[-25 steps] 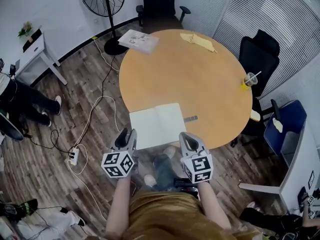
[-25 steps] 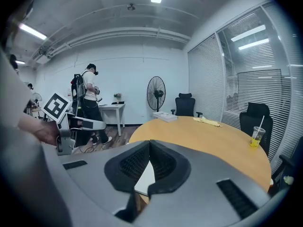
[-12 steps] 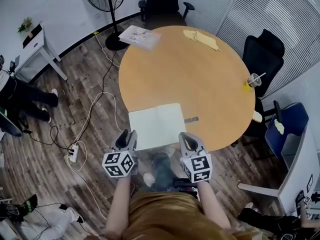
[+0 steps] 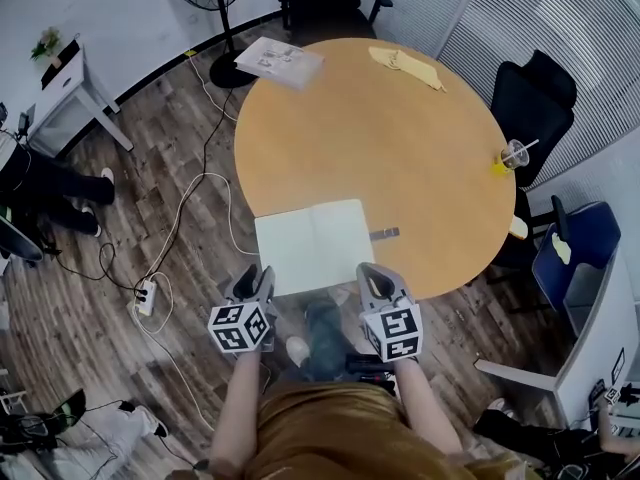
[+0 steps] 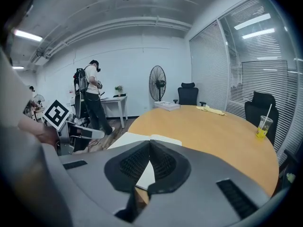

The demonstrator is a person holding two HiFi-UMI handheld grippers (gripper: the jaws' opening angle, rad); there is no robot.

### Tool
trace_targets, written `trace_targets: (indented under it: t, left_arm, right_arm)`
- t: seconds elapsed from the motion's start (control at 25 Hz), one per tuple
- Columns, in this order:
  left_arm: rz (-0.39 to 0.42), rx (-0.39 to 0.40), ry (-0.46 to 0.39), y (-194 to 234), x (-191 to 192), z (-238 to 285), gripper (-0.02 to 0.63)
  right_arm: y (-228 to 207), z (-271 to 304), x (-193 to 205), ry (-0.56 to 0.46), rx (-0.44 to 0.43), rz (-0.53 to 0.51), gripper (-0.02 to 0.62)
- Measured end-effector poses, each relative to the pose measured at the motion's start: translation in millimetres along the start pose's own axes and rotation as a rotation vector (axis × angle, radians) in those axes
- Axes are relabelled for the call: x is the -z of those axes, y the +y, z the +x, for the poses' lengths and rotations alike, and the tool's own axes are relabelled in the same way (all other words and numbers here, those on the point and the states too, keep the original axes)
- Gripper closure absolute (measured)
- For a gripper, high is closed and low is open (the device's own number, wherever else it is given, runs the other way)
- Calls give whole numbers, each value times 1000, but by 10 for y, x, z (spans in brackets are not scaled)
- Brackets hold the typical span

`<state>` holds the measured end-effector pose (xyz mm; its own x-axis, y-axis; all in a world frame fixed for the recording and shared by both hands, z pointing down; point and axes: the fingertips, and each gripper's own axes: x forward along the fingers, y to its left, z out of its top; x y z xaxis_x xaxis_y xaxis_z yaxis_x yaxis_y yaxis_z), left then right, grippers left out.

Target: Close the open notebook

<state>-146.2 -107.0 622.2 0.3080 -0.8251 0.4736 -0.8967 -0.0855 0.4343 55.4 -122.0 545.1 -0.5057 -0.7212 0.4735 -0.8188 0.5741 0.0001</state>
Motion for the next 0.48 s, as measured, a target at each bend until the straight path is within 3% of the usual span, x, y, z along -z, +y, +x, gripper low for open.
trace_targets:
  t: [0.48]
  left_arm:
    - [-34,-28,91,176,363,98,437]
  right_arm:
    - [9,159,198,61,-36,8,583]
